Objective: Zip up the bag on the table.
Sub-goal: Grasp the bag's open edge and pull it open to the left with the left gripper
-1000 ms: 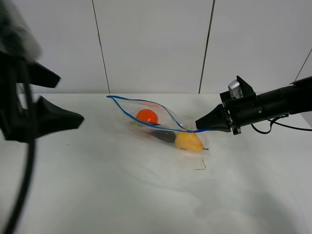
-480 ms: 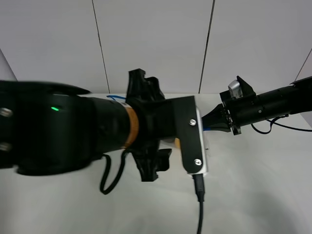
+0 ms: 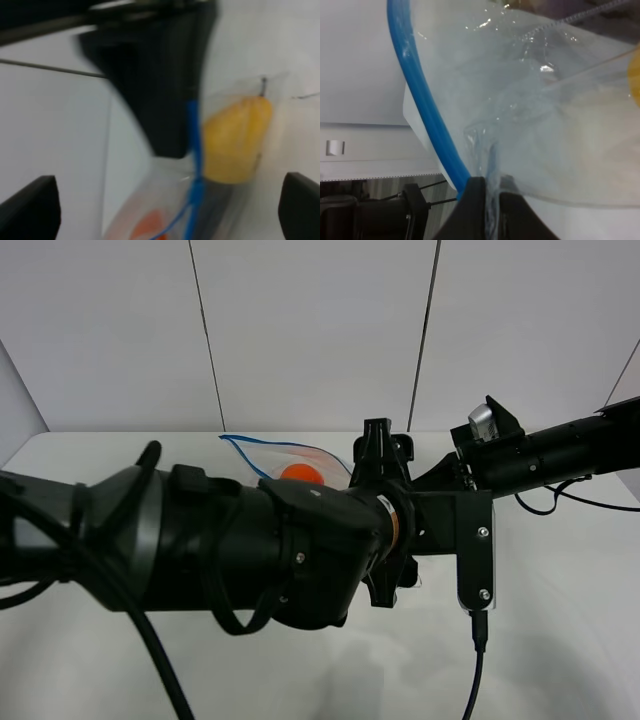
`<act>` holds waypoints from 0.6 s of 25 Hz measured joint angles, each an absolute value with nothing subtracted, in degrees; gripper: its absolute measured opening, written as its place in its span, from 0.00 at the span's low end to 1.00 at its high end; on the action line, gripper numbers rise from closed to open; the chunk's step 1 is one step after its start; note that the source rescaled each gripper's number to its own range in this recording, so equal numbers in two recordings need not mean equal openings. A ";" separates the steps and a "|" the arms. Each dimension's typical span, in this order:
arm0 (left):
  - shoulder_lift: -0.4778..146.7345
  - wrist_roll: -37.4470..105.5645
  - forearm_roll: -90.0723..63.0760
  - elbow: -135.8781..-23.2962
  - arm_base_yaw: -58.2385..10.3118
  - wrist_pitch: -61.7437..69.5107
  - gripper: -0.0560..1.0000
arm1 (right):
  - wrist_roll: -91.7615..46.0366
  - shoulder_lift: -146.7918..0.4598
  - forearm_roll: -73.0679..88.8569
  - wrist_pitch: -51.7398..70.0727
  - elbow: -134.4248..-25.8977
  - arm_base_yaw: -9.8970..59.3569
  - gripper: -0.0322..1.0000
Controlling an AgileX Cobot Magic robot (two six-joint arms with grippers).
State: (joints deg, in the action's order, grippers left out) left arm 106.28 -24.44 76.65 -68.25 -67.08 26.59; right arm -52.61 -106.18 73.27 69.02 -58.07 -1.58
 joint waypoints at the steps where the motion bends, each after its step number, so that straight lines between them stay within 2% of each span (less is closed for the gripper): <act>1: 106.99 -24.67 77.06 -68.25 -67.08 26.59 0.92 | -52.61 -106.18 73.27 69.02 -58.07 -1.58 0.03; 15: 110.34 -26.87 80.39 -69.56 -63.61 27.30 0.80 | -52.43 -106.18 73.27 69.02 -58.07 -1.58 0.03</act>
State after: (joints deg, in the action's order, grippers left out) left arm 110.34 -26.87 80.39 -69.56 -63.61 27.30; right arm -52.43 -106.18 73.27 69.02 -58.07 -1.58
